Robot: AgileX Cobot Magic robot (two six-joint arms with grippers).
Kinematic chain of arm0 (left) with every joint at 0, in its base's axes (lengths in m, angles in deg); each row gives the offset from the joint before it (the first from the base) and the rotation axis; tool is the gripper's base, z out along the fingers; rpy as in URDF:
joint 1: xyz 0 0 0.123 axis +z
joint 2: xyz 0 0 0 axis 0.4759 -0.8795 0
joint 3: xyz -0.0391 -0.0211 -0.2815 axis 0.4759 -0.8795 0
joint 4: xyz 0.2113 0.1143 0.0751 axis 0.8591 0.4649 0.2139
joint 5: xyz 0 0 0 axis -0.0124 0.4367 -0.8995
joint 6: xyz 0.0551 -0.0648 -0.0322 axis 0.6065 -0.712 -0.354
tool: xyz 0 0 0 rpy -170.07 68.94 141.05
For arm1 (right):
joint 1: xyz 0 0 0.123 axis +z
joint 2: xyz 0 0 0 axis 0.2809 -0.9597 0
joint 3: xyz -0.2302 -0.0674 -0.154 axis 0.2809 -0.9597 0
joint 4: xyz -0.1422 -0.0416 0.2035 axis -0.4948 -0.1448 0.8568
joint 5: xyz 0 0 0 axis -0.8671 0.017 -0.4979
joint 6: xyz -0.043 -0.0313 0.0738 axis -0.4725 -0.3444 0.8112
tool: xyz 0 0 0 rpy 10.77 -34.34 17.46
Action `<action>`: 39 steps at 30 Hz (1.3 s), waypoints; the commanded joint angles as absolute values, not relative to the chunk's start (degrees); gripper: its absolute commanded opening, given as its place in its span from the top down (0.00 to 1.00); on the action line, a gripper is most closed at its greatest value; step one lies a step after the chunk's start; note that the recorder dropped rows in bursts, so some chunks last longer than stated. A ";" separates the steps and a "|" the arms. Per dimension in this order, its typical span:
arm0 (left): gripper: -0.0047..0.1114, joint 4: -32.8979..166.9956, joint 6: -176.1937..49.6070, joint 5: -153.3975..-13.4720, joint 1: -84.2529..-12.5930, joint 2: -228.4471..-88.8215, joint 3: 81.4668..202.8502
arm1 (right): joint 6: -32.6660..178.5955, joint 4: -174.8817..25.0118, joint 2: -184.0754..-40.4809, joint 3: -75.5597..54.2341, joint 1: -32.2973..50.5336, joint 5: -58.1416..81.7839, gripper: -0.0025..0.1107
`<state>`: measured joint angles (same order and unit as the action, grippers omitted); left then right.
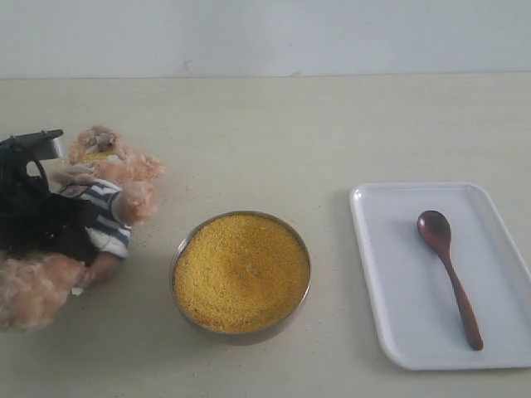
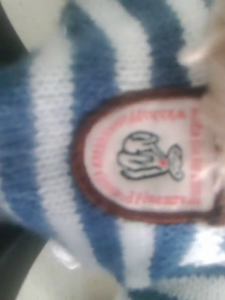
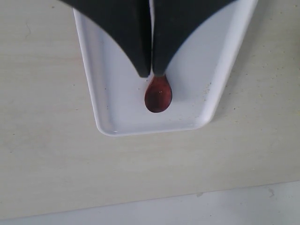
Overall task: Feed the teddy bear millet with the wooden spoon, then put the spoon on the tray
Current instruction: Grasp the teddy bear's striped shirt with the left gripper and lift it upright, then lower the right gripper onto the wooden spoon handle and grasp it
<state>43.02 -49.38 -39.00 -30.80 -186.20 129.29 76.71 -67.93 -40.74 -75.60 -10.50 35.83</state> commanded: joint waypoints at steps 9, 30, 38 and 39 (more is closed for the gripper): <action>0.93 58.39 -48.77 -39.77 -37.76 -167.92 125.19 | 76.17 -68.21 -40.48 -75.56 -10.54 35.63 0.98; 0.93 69.08 -42.81 -40.58 -41.77 -150.83 112.90 | 84.20 -66.53 -40.48 -75.56 -10.54 -13.74 0.98; 0.93 68.83 -44.39 -43.18 -41.77 -154.18 112.90 | 97.39 -85.62 -52.66 -63.81 -10.54 2.18 0.98; 0.93 68.74 -45.97 -43.18 -41.77 -154.28 112.90 | 97.51 -88.08 -56.51 -61.88 -10.54 4.21 0.98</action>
<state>68.94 -43.42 -41.64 -41.52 -154.00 113.03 95.93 -79.75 -49.16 -65.81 -10.50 -2.47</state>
